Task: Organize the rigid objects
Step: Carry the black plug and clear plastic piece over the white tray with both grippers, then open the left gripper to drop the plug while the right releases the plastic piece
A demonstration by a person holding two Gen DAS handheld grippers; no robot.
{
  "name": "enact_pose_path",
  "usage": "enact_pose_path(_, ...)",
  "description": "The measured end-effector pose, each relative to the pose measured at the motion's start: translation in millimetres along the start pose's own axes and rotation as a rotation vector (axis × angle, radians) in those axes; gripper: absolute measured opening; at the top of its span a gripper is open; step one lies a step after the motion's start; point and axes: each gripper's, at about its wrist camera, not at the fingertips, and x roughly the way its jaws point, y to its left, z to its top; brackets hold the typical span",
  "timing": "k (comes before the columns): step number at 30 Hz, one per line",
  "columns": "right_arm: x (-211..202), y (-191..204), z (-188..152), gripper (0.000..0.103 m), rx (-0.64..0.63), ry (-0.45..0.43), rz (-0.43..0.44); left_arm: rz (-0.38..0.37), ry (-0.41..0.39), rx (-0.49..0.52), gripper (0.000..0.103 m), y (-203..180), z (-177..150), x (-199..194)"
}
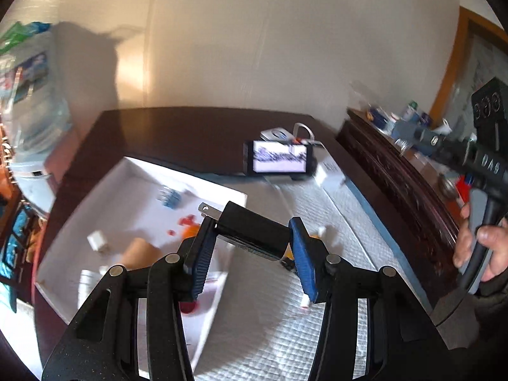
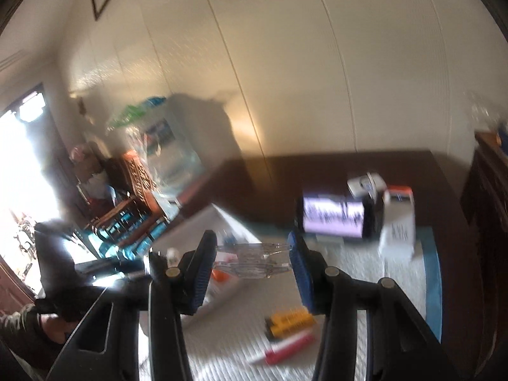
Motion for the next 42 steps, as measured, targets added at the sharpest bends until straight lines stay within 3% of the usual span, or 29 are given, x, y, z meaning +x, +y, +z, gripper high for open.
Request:
enact_pose_path(7,6,36,34,0.047,-0.055,-0.07,0.072,0.062,-0.04,-0.049,0.047,33,-2,-24)
enact_pose_path(16,45,82,57,0.047,-0.095,-0.059,0.168,0.148,-0.067,-0.14,0.047,79,-6,-47)
enact_pose_path(19,76,99,50,0.047,-0.085,0.003,0.204,0.159,-0.025,-0.182,0.047,97,-9,-43)
enact_pose_path(23,131,108,16,0.047,-0.047,0.158,0.218,0.175,0.055,-0.232,0.047,116,-25,-25)
enact_pose_path(29,204,107,-45,0.047,-0.026,0.373,0.156,0.191,0.141,-0.27,0.047,132,-44,3)
enact_pose_path(33,223,111,-59,0.047,-0.018,0.415,0.155,0.181,0.191,-0.27,0.047,131,-53,25)
enact_pose_path(38,222,113,-56,0.047,-0.02,0.398,0.163,0.17,0.214,-0.244,0.047,125,-55,39)
enact_pose_path(39,224,112,-55,0.052,-0.009,0.4,0.167,0.167,0.216,-0.247,0.047,126,-54,40)
enact_pose_path(40,225,109,-55,0.068,0.013,0.407,0.173,0.164,0.217,-0.253,0.047,127,-54,41)
enact_pose_path(42,228,102,-56,0.085,0.056,0.426,0.178,0.164,0.225,-0.264,0.047,131,-55,45)
